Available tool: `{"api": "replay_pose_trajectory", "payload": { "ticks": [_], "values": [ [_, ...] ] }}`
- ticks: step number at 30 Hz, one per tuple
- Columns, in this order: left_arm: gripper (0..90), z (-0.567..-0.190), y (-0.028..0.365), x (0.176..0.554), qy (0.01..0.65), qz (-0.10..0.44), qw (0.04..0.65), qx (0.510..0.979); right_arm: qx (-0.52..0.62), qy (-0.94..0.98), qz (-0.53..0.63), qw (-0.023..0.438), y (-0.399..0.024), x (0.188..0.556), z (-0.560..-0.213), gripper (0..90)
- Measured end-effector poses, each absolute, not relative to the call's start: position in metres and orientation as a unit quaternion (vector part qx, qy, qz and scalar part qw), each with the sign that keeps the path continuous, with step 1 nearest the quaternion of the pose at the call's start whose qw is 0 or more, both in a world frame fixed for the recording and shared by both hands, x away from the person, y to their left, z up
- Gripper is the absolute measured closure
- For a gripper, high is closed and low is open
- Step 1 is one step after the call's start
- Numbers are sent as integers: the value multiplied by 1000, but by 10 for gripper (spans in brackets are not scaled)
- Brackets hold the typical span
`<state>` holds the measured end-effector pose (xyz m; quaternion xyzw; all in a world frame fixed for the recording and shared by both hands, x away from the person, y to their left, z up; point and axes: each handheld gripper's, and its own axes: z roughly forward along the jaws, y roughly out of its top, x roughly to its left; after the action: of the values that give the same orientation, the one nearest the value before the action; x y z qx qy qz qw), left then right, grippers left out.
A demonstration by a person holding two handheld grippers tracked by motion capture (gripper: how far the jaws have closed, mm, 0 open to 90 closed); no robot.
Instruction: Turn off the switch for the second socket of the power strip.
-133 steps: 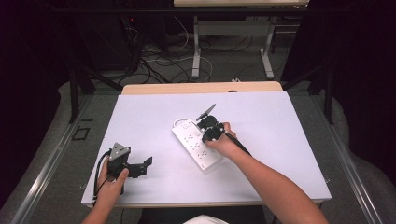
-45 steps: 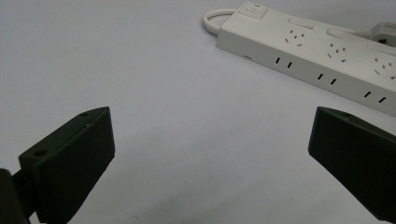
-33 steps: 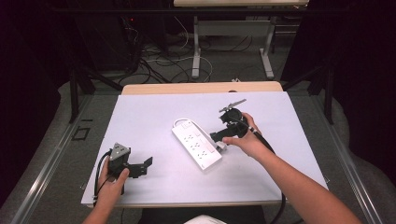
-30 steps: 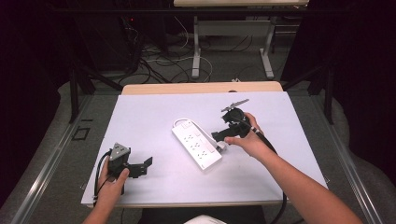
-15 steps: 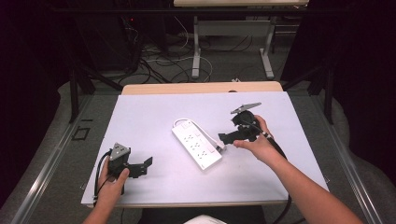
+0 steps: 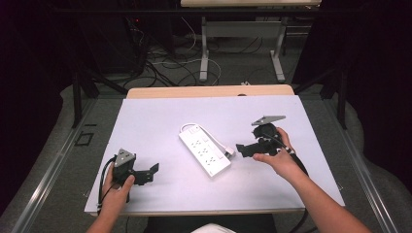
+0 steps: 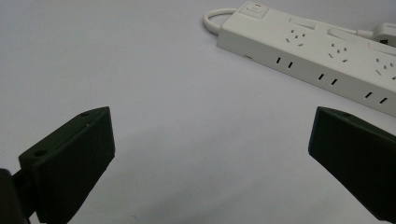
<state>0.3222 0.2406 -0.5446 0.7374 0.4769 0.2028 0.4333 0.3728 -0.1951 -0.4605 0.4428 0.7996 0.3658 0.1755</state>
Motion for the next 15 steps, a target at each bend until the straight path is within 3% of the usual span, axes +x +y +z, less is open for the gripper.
{"api": "replay_pose_trajectory", "payload": {
  "ticks": [15],
  "values": [
    [4,-545,240,322,476,204,433,738,468,771,389,189,-224,357,-474,0]
  ]
}}
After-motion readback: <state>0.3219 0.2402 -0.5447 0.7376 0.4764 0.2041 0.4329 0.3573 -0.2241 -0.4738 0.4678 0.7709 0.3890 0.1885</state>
